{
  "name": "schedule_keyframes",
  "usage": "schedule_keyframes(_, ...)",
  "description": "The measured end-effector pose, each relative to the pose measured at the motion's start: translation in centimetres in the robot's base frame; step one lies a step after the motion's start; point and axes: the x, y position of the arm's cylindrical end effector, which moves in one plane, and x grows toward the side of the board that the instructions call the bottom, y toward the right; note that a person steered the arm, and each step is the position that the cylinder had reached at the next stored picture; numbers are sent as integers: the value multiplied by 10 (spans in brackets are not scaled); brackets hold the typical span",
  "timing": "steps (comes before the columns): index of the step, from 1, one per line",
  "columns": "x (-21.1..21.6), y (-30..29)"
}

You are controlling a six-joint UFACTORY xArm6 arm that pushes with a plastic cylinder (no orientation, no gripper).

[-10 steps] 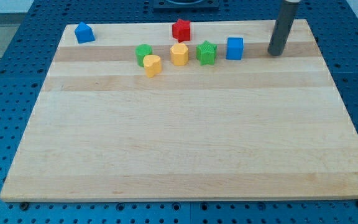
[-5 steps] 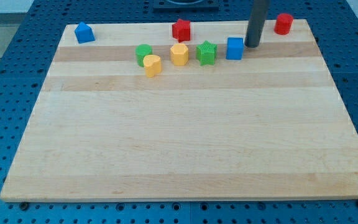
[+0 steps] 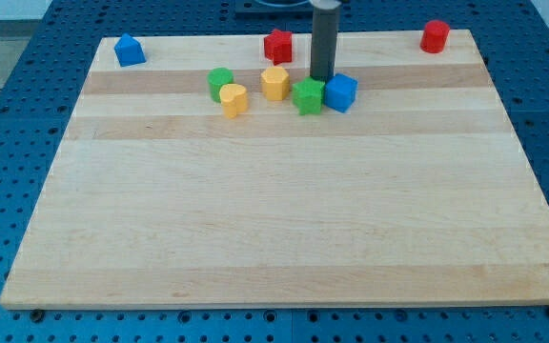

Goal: Push the green star towards the left center

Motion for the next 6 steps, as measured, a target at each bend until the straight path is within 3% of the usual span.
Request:
schedule_keyframes(1, 38, -9)
schedule_keyframes(3, 35, -29)
schedule_keyframes(5, 56, -138)
schedule_keyframes(6, 60, -126)
